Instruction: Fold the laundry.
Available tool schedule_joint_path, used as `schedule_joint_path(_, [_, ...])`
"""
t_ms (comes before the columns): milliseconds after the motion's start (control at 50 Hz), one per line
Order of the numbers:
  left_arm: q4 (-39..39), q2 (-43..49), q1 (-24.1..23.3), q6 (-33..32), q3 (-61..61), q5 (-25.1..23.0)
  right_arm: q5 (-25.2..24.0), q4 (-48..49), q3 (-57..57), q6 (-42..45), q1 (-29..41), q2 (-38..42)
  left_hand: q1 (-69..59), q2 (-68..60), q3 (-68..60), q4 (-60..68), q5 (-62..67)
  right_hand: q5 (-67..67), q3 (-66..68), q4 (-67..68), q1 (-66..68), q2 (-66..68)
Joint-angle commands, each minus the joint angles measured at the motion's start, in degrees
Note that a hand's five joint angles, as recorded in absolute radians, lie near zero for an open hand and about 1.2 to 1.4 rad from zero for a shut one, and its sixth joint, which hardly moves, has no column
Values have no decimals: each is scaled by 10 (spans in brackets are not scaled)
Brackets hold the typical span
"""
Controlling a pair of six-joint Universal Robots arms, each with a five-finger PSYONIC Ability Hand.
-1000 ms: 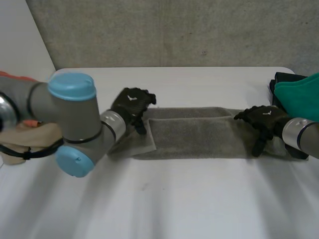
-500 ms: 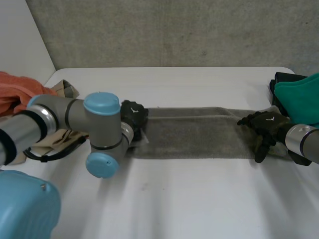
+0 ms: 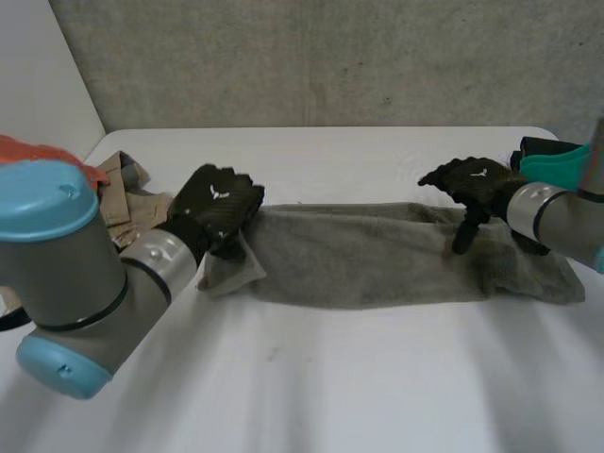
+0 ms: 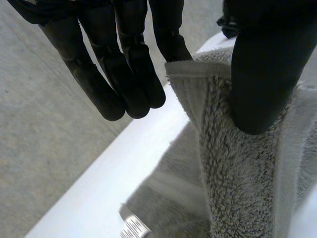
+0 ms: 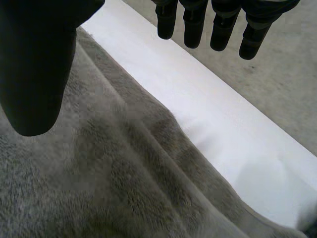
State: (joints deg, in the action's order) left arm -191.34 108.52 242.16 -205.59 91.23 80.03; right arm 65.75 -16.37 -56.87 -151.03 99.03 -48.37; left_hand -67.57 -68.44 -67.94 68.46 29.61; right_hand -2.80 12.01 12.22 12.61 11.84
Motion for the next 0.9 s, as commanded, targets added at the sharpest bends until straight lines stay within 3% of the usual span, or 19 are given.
schedule_joint_path(20, [-10,6,23,2,29,-7,-19,-15,37,4,13,58,-124,-116,-121,115,404,21,-14,-16,-20,-12])
schedule_joint_path(80, [-16,8,26,4,32,-6,-22,-26,57,13,9,87,-124,-116,-121,115,404,-111,119,117,113,121])
schedule_joint_path(140, [-24,18,23,5,29,-7,-22,-31,85,17,3,110,-124,-116,-121,115,404,-360,367,365,361,369])
schedule_joint_path(200, [-35,33,20,4,21,-8,-21,-35,110,15,3,126,-124,-116,-121,115,404,-436,444,442,438,446])
schedule_joint_path(280, [-59,65,18,5,-13,-4,-22,-53,163,16,5,153,-124,-116,-121,115,404,-672,680,678,674,681])
schedule_joint_path(420, [-132,114,14,3,-125,-1,3,-19,281,0,15,149,-124,-116,-121,115,404,-672,680,678,674,682])
schedule_joint_path(520, [-200,134,17,18,-280,33,88,94,336,-81,37,71,-124,-116,-121,115,404,-672,680,678,674,682])
schedule_joint_path(600, [-209,134,21,47,-366,50,105,160,278,-126,48,-13,-124,-116,-121,115,404,-672,680,678,674,682])
schedule_joint_path(720, [-171,110,34,85,-355,40,70,214,101,-130,50,-124,-124,-116,-121,115,404,-672,680,678,674,682])
schedule_joint_path(780, [-146,79,48,104,-262,7,33,212,-54,-110,50,-174,-124,-116,-121,115,404,-672,680,678,674,682])
schedule_joint_path(900, [-149,64,60,112,-100,-25,18,187,-221,-64,63,-193,-124,-116,-121,115,404,-672,680,678,674,682])
